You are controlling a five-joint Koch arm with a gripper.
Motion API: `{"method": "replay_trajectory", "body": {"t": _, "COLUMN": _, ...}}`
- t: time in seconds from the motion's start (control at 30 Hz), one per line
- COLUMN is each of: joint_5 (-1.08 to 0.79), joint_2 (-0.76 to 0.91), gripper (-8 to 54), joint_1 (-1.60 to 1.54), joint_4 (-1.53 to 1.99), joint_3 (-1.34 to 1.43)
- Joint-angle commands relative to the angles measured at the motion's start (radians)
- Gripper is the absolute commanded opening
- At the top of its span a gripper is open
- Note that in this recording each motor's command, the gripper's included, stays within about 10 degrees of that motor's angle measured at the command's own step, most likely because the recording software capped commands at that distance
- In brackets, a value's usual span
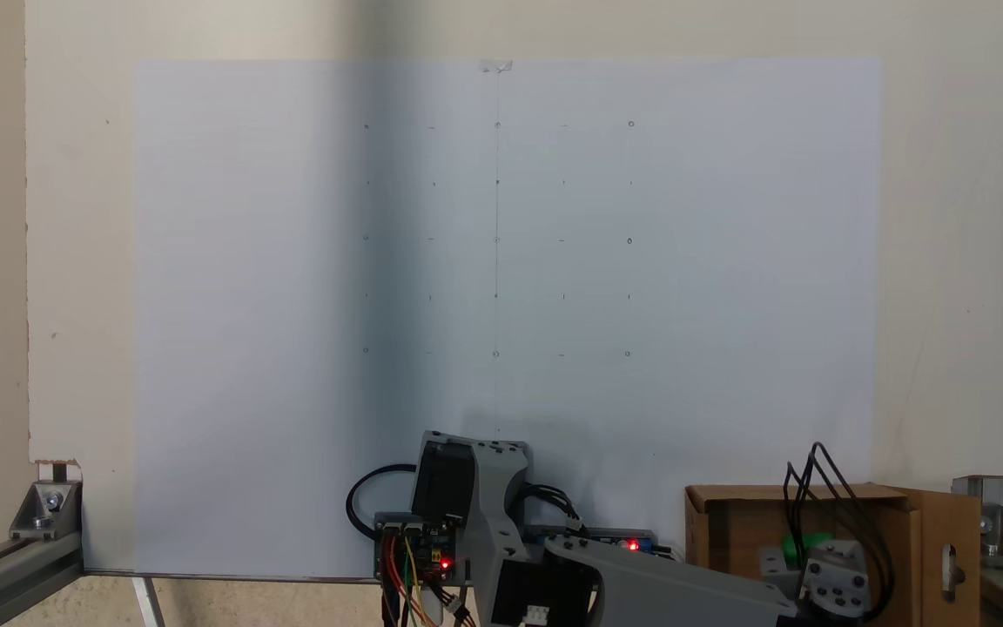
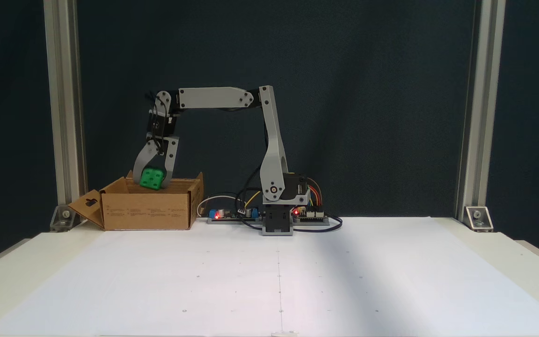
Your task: Grasp a green dice and put it in the bin.
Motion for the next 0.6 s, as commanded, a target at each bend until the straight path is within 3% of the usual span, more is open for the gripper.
{"method": "replay_trajectory", "body": {"t": 0.0, "joint_5": -0.094, "joint_2": 0.021, "gripper": 12.0, "joint_1": 0.015, "joint_4": -0.011, "joint_3": -0.067}}
{"method": "replay_trajectory", "body": {"t": 0.2, "joint_5": -0.092, "joint_2": 0.021, "gripper": 12.7, "joint_1": 0.015, "joint_4": 0.012, "joint_3": -0.066}}
{"method": "replay_trajectory", "body": {"t": 0.27, "joint_5": -0.091, "joint_2": 0.021, "gripper": 28.7, "joint_1": 0.023, "joint_4": 0.054, "joint_3": -0.064}}
{"method": "replay_trajectory", "body": {"t": 0.4, "joint_5": -0.087, "joint_2": 0.017, "gripper": 43.8, "joint_1": 0.044, "joint_4": 0.097, "joint_3": -0.060}}
{"method": "replay_trajectory", "body": {"t": 0.57, "joint_5": -0.061, "joint_2": 0.025, "gripper": 44.1, "joint_1": 0.044, "joint_4": 0.097, "joint_3": -0.060}}
